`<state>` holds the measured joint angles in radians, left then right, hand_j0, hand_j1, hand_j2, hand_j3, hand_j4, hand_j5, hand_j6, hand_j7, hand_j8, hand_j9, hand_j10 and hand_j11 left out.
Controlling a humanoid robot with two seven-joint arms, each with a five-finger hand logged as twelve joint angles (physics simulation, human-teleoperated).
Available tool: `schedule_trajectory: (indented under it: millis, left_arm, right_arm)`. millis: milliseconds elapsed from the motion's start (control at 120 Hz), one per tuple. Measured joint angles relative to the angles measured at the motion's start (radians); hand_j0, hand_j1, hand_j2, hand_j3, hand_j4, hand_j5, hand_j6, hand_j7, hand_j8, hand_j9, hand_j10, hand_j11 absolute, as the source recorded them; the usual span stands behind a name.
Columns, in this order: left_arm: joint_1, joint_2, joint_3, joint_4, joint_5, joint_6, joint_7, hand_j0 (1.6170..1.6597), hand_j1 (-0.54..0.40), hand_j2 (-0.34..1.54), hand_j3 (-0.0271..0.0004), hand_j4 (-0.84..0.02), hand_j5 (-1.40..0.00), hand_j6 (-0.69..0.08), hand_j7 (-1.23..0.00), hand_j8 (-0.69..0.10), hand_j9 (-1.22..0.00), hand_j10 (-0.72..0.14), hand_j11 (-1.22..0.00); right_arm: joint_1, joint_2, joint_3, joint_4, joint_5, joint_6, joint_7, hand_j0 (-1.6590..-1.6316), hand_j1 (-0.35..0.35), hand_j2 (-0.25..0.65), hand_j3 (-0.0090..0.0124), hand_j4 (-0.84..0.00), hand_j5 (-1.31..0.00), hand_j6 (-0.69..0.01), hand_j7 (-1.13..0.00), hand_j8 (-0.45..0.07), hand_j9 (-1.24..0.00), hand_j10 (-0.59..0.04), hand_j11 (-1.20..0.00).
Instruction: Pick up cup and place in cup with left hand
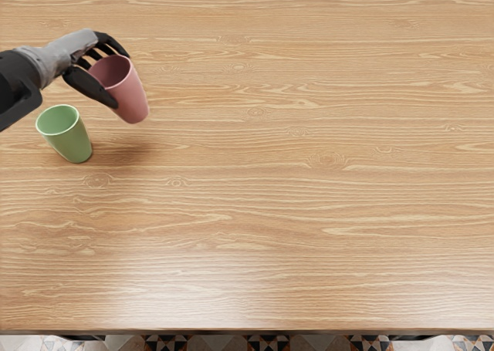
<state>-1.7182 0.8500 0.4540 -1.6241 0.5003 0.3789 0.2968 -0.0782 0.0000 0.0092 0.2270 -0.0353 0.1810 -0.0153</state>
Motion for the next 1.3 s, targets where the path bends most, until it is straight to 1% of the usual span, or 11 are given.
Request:
schedule_trajectory:
  millis: [42, 142, 267, 400, 508, 600, 792, 917, 983, 1158, 1300]
  left_arm:
    - [-0.004, 0.019, 0.001, -0.003, 0.0, -0.01, 0.0, 1.6542, -0.186, 0.17, 0.0, -0.293, -0.74, -0.202, -0.72, -0.261, -0.7, -0.467, -0.7]
    - [-0.022, 0.073, 0.001, -0.007, 0.0, -0.047, 0.0, 1.6541, -0.173, 0.15, 0.0, -0.299, -0.74, -0.208, -0.72, -0.268, -0.7, -0.475, -0.7]
    - [-0.022, 0.119, 0.0, -0.009, 0.0, -0.085, 0.0, 1.6546, -0.185, 0.19, 0.0, -0.305, -0.73, -0.215, -0.71, -0.274, -0.69, -0.481, -0.7]
    - [-0.022, 0.194, -0.004, -0.009, 0.004, -0.124, 0.0, 1.6546, -0.171, 0.16, 0.0, -0.307, -0.73, -0.216, -0.71, -0.274, -0.69, -0.479, -0.7]
    - [-0.023, 0.23, -0.009, -0.009, 0.008, -0.147, 0.0, 1.6545, -0.17, 0.15, 0.0, -0.314, -0.72, -0.22, -0.7, -0.278, -0.69, -0.479, -0.69]
    - [-0.03, 0.242, -0.011, -0.009, 0.01, -0.155, 0.0, 1.6544, -0.171, 0.16, 0.0, -0.317, -0.72, -0.222, -0.69, -0.279, -0.68, -0.479, -0.69]
    - [-0.027, 0.282, -0.011, -0.008, 0.015, -0.161, 0.0, 1.6542, -0.181, 0.17, 0.0, -0.3, -0.73, -0.21, -0.7, -0.274, -0.69, -0.476, -0.69]
    - [-0.025, 0.302, -0.007, -0.006, 0.023, -0.161, -0.001, 1.6543, -0.185, 0.19, 0.0, -0.303, -0.73, -0.218, -0.69, -0.281, -0.68, -0.476, -0.69]
    - [-0.021, 0.313, -0.005, -0.004, 0.031, -0.161, -0.002, 1.6541, -0.179, 0.17, 0.0, -0.301, -0.73, -0.218, -0.7, -0.281, -0.69, -0.478, -0.69]
    - [-0.005, 0.319, -0.003, 0.0, 0.045, -0.161, -0.003, 1.6541, -0.183, 0.18, 0.0, -0.303, -0.72, -0.22, -0.69, -0.28, -0.69, -0.479, -0.69]
    - [-0.004, 0.317, -0.002, 0.011, 0.056, -0.153, -0.006, 1.6548, -0.193, 0.2, 0.0, -0.308, -0.72, -0.218, -0.69, -0.277, -0.68, -0.477, -0.69]
  right_arm:
    - [0.0, 0.0, 0.0, 0.0, 0.0, 0.0, 0.0, -1.6581, -0.331, -0.003, 0.0, -0.015, -0.02, -0.015, -0.02, -0.015, -0.02, -0.015, -0.02]
    - [0.0, 0.0, 0.0, 0.0, 0.0, 0.0, 0.0, -1.6581, -0.331, -0.003, 0.0, -0.015, -0.02, -0.015, -0.02, -0.015, -0.02, -0.015, -0.02]
    - [0.0, 0.0, 0.0, 0.0, 0.0, 0.0, 0.0, -1.6581, -0.331, -0.003, 0.0, -0.015, -0.02, -0.015, -0.02, -0.015, -0.02, -0.015, -0.02]
    - [0.0, 0.0, 0.0, 0.0, 0.0, 0.0, 0.0, -1.6581, -0.331, -0.003, 0.0, -0.015, -0.02, -0.015, -0.02, -0.015, -0.02, -0.015, -0.02]
    - [0.0, 0.0, 0.0, 0.0, 0.0, 0.0, 0.0, -1.6581, -0.331, -0.003, 0.0, -0.015, -0.02, -0.015, -0.02, -0.015, -0.02, -0.015, -0.02]
    - [0.0, 0.0, 0.0, 0.0, 0.0, 0.0, 0.0, -1.6581, -0.331, -0.003, 0.0, -0.015, -0.02, -0.015, -0.02, -0.015, -0.02, -0.015, -0.02]
    - [0.0, 0.0, 0.0, 0.0, 0.0, 0.0, 0.0, -1.6581, -0.331, -0.003, 0.0, -0.015, -0.02, -0.015, -0.02, -0.015, -0.02, -0.015, -0.02]
    - [0.0, 0.0, 0.0, 0.0, 0.0, 0.0, 0.0, -1.6581, -0.331, -0.003, 0.0, -0.015, -0.02, -0.015, -0.02, -0.015, -0.02, -0.015, -0.02]
    - [0.0, 0.0, 0.0, 0.0, 0.0, 0.0, 0.0, -1.6581, -0.331, -0.003, 0.0, -0.015, -0.02, -0.015, -0.02, -0.015, -0.02, -0.015, -0.02]
    - [0.0, 0.0, 0.0, 0.0, 0.0, 0.0, 0.0, -1.6581, -0.331, -0.003, 0.0, -0.015, -0.02, -0.015, -0.02, -0.015, -0.02, -0.015, -0.02]
    - [0.0, 0.0, 0.0, 0.0, 0.0, 0.0, 0.0, -1.6581, -0.331, -0.003, 0.0, -0.015, -0.02, -0.015, -0.02, -0.015, -0.02, -0.015, -0.02]
